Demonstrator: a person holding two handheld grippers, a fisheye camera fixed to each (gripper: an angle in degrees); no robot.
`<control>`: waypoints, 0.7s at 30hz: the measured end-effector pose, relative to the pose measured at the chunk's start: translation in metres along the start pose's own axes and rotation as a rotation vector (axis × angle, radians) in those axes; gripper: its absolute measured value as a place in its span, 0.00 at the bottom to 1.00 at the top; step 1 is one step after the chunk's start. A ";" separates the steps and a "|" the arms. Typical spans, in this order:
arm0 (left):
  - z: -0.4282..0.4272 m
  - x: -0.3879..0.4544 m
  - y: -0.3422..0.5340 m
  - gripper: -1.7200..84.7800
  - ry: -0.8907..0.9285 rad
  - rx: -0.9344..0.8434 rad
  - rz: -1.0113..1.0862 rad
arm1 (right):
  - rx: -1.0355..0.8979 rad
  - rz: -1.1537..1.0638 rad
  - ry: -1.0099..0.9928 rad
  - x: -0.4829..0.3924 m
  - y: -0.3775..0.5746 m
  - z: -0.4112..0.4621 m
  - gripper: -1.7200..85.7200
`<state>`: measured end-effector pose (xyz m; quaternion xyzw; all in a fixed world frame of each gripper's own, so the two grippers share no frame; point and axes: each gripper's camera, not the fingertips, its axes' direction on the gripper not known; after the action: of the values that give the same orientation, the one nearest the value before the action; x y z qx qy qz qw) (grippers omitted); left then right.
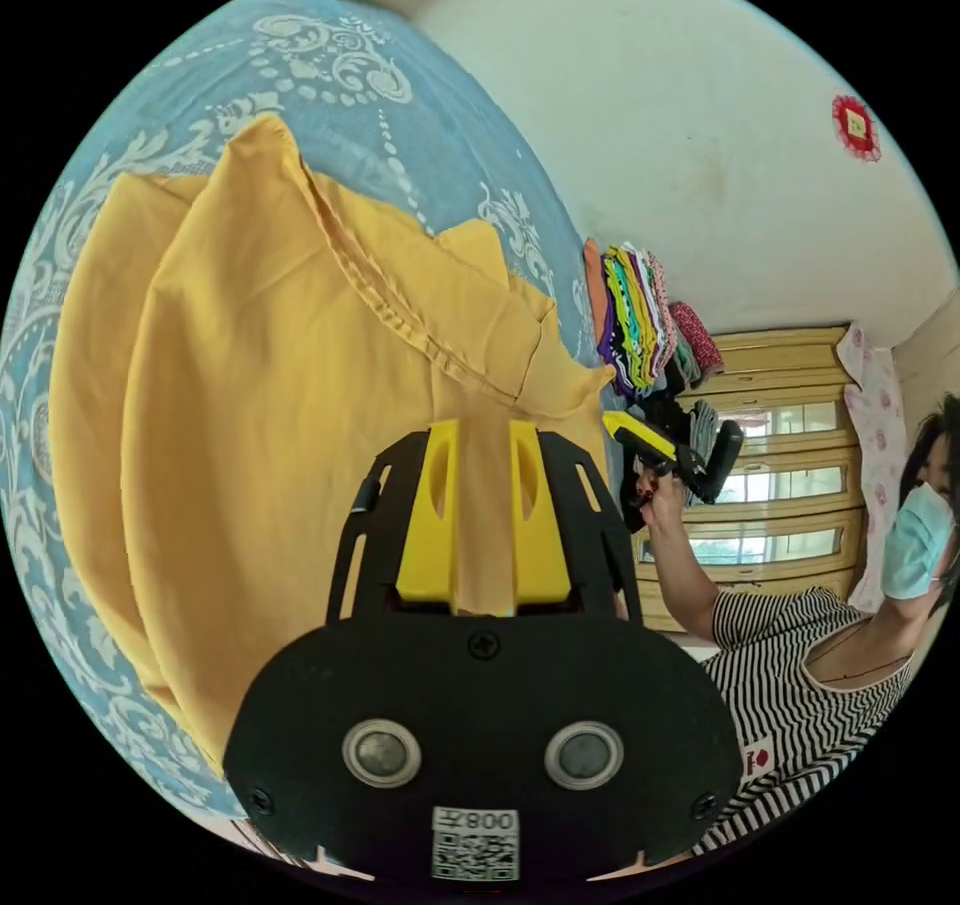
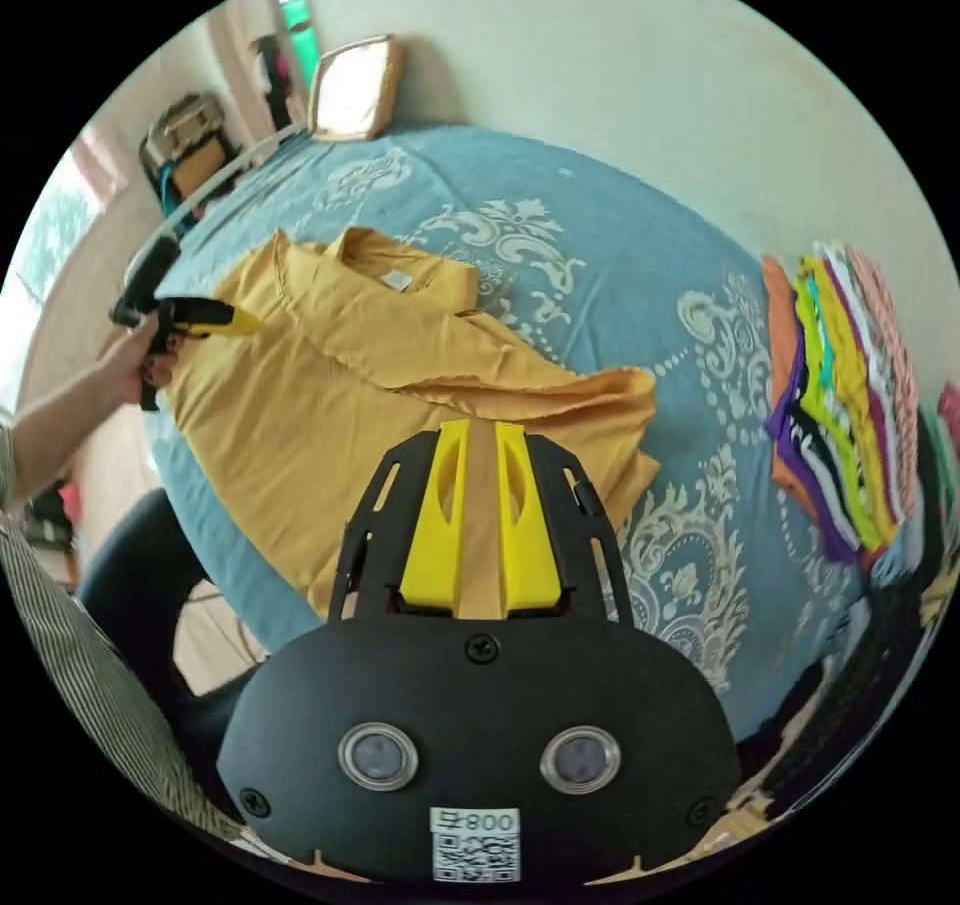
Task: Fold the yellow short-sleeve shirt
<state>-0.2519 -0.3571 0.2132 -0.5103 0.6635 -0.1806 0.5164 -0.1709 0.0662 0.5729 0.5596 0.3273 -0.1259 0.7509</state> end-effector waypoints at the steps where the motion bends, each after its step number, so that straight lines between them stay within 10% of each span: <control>1: 0.011 0.008 -0.012 0.11 -0.036 -0.022 0.039 | 0.002 -0.104 0.085 -0.029 -0.015 0.003 0.10; 9: 0.065 0.016 -0.071 0.11 -0.051 -0.039 0.052 | 0.003 -0.447 0.305 -0.133 -0.083 0.029 0.11; 21: 0.081 0.040 -0.146 0.03 -0.047 0.093 0.115 | 0.072 -0.382 0.374 -0.131 -0.181 0.026 0.02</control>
<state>-0.1074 -0.4289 0.2721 -0.4509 0.6701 -0.1693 0.5647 -0.3614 -0.0426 0.5222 0.5277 0.5553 -0.1712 0.6195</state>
